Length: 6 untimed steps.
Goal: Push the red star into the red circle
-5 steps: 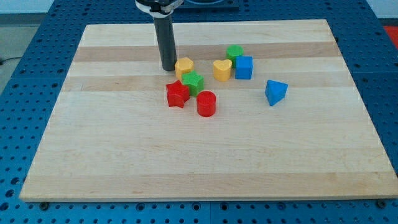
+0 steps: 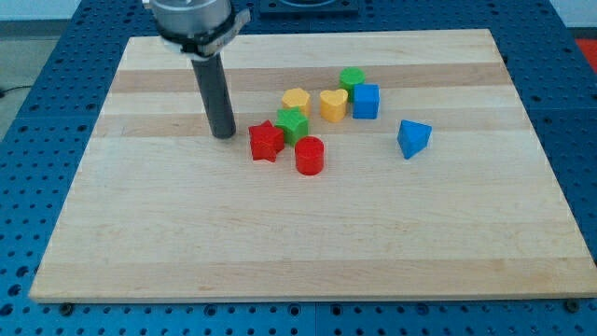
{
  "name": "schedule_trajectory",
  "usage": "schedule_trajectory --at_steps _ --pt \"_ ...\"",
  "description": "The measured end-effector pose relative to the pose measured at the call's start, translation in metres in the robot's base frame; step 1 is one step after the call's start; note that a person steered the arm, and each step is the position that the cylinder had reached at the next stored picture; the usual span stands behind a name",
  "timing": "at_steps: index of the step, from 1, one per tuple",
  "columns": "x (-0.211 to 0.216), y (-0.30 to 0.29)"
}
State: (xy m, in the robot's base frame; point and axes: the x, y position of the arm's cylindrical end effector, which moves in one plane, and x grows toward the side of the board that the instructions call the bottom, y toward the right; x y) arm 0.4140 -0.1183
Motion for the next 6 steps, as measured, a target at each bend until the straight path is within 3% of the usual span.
schedule_trajectory --at_steps 3,6 --pt "0.004 0.046" --pt "0.024 0.041"
